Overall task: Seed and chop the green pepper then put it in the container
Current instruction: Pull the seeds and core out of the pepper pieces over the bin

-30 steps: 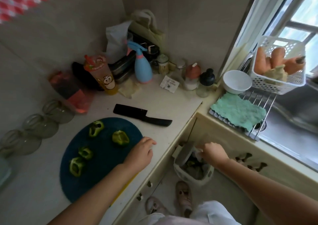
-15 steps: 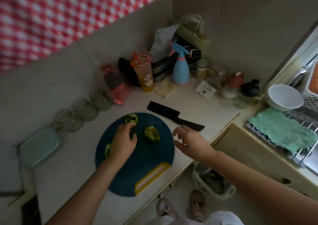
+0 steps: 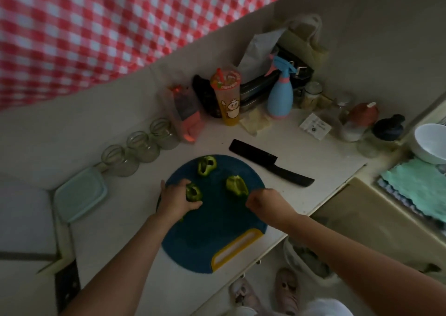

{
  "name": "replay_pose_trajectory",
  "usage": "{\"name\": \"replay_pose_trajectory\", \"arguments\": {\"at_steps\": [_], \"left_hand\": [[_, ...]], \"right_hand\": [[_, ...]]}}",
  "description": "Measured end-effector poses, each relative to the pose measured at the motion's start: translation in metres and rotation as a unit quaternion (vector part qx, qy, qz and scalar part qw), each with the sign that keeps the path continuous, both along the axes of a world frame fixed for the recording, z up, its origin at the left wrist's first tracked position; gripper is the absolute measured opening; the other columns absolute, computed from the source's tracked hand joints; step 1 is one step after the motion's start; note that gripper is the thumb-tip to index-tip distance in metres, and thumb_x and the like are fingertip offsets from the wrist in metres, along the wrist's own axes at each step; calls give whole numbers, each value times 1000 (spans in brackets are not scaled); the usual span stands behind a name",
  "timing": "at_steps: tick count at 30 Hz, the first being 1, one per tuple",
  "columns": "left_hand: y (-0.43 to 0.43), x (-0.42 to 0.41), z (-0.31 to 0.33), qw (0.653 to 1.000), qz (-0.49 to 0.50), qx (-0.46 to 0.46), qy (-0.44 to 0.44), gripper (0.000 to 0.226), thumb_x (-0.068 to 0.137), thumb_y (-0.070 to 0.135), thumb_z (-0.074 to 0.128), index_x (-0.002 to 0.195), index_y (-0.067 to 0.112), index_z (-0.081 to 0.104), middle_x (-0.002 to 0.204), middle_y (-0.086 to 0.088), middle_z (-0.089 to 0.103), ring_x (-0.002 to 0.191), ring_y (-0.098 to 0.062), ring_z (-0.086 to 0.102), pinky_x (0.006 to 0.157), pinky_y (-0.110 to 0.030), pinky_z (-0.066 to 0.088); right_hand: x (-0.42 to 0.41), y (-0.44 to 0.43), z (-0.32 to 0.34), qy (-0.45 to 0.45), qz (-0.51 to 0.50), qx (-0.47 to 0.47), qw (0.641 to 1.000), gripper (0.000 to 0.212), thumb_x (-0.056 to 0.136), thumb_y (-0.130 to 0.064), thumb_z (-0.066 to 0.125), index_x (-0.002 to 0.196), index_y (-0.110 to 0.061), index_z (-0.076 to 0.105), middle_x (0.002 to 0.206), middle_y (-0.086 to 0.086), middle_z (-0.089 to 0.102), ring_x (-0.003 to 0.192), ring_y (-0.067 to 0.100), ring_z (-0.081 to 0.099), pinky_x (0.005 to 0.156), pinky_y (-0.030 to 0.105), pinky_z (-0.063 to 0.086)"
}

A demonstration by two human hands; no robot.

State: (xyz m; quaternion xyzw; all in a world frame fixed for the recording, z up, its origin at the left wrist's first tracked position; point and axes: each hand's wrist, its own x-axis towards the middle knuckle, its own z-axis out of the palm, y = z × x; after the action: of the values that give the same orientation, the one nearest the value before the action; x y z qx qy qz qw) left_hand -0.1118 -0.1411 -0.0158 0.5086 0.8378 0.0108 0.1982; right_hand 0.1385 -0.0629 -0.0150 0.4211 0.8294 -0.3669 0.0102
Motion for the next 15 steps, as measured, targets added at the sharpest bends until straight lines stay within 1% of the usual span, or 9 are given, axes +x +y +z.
{"name": "replay_pose_trajectory", "arguments": {"at_steps": [2, 4, 6, 8, 9, 11, 13, 15], "left_hand": [[-2, 8, 5, 998, -11, 55, -32, 72, 69, 43, 77, 128, 19, 45, 118, -2, 61, 114, -23, 51, 113, -43, 21], [-3, 24, 17, 987, -30, 116, -110, 74, 69, 32, 80, 131, 21, 42, 125, -1, 53, 117, -20, 47, 105, -35, 35], [-3, 45, 35, 969, -57, 144, -194, 75, 70, 24, 80, 133, 27, 39, 127, 6, 44, 119, -12, 43, 102, -27, 38], [-1, 67, 52, 950, -96, 158, -252, 75, 71, 20, 79, 132, 35, 37, 125, 14, 40, 115, -3, 45, 99, -23, 43], [1, 78, 60, 942, -115, 164, -269, 74, 72, 20, 79, 131, 38, 37, 125, 16, 40, 113, 2, 46, 98, -22, 45], [5, 99, 70, 929, -144, 168, -298, 73, 72, 19, 78, 129, 42, 38, 122, 18, 40, 112, 7, 46, 95, -19, 47], [10, 118, 78, 918, -157, 165, -324, 72, 72, 19, 78, 127, 44, 39, 120, 20, 41, 113, 6, 46, 94, -20, 47], [16, 135, 82, 908, -150, 157, -358, 71, 71, 17, 79, 126, 42, 41, 120, 21, 43, 114, 2, 49, 93, -22, 49]], "right_hand": [[-2, -1, 11, 31, -14, 16, 999, 19, 93, -25, 54, 97, -11, 66, 94, 7, 67, 87, 22, 60, 78, 31, 47], [-4, -1, 24, 82, -44, 19, 995, 18, 91, -27, 60, 96, -11, 65, 87, 6, 67, 78, 20, 60, 70, 28, 44], [-3, 1, 40, 136, -81, -23, 987, 21, 87, -32, 65, 102, -17, 64, 87, 1, 67, 73, 13, 60, 69, 26, 48], [1, 3, 55, 166, -98, -79, 978, 33, 85, -35, 68, 113, -21, 61, 94, -2, 68, 78, 8, 61, 73, 26, 53], [5, 5, 61, 167, -97, -88, 977, 36, 84, -35, 69, 116, -22, 61, 96, -2, 67, 81, 8, 61, 74, 25, 53], [13, 6, 72, 154, -94, -78, 981, 32, 83, -35, 69, 112, -21, 63, 94, -3, 66, 78, 5, 59, 68, 17, 50], [25, 8, 80, 129, -101, -57, 985, 25, 83, -31, 70, 103, -17, 65, 85, -3, 64, 68, 2, 55, 58, 11, 43], [40, 10, 84, 116, -129, -60, 983, 20, 82, -23, 71, 98, -13, 65, 74, -4, 61, 59, 2, 53, 54, 12, 43]]}}
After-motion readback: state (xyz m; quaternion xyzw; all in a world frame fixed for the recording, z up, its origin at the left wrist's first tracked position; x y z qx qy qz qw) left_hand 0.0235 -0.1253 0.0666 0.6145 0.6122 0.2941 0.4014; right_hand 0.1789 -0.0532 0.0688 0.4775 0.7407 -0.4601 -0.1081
